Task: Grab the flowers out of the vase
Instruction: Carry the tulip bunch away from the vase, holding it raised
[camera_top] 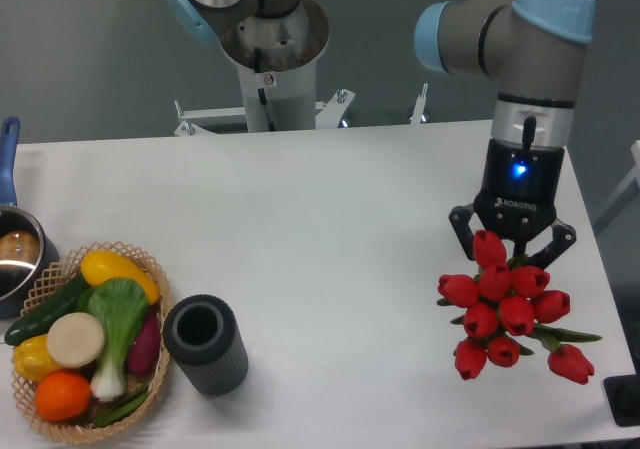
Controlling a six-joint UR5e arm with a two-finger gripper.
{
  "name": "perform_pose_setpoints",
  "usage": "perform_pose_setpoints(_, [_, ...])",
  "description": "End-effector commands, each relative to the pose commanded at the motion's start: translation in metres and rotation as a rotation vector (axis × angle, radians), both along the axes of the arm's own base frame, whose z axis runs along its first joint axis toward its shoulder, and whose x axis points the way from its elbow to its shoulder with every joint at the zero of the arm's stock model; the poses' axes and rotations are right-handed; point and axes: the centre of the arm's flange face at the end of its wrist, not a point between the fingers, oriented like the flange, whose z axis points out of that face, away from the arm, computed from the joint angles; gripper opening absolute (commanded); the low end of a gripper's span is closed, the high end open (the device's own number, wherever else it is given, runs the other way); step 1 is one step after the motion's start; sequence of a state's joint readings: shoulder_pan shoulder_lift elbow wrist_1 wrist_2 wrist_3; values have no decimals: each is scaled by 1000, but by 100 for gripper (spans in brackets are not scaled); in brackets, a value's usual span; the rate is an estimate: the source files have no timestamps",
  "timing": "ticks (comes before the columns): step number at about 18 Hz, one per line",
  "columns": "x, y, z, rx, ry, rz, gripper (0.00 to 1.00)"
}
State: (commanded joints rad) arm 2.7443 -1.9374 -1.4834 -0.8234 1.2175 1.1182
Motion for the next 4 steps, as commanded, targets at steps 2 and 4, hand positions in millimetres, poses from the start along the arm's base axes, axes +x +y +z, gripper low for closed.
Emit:
perform_pose_setpoints(2, [-4, -1, -13, -86, -4, 5, 2])
perform_pose_setpoints(4, [-7, -6, -29, -187, -20, -1, 1])
